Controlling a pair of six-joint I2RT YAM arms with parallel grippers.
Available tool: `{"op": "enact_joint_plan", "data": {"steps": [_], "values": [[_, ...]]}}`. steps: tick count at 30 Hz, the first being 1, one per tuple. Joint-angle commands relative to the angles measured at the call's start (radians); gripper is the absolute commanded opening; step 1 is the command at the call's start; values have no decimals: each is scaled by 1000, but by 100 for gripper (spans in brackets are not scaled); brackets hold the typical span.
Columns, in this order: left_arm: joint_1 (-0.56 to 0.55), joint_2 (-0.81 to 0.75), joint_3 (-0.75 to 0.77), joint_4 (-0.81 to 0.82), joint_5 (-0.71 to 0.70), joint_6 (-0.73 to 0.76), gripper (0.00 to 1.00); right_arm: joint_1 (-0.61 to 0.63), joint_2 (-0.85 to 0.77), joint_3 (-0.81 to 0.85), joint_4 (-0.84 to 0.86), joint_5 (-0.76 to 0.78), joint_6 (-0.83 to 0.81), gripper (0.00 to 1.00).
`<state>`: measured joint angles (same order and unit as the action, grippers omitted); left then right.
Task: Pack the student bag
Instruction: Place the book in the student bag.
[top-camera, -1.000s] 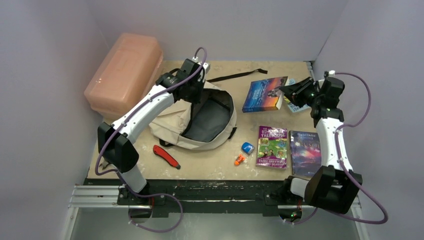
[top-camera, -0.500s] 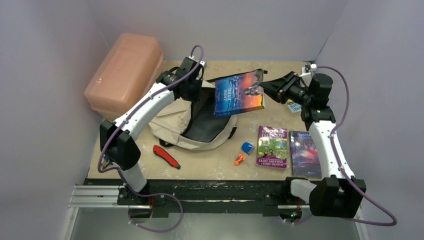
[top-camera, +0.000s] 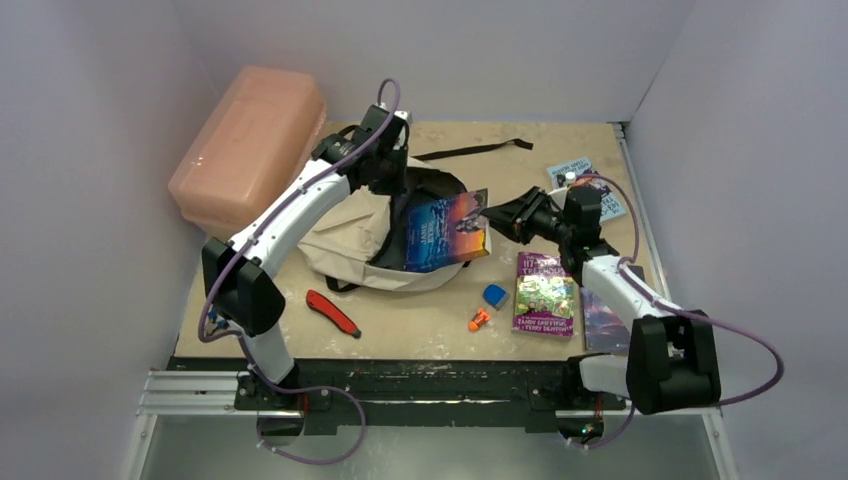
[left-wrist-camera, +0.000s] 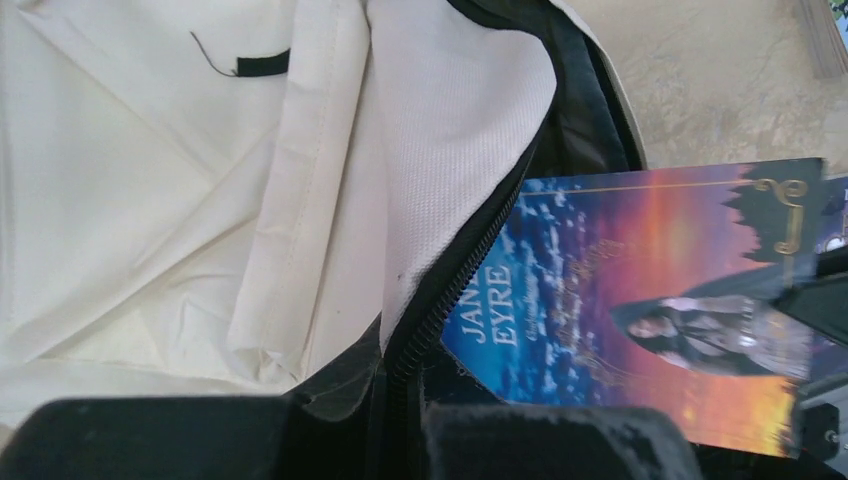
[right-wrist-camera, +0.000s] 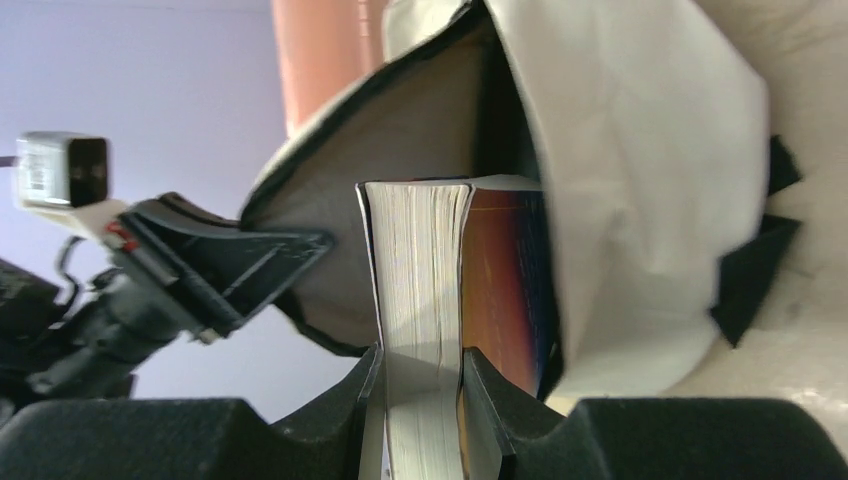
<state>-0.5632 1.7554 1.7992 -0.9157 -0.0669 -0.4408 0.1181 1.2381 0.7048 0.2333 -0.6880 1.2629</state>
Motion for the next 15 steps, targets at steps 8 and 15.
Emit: {"op": "enact_joint_plan", "data": {"steps": [8, 15], "values": [[-1, 118, -103, 139, 204, -152, 0, 27, 154, -135, 290, -80, -218, 11], [-15, 164, -132, 180, 259, -196, 0, 42, 218, -142, 285, -134, -285, 45]]}}
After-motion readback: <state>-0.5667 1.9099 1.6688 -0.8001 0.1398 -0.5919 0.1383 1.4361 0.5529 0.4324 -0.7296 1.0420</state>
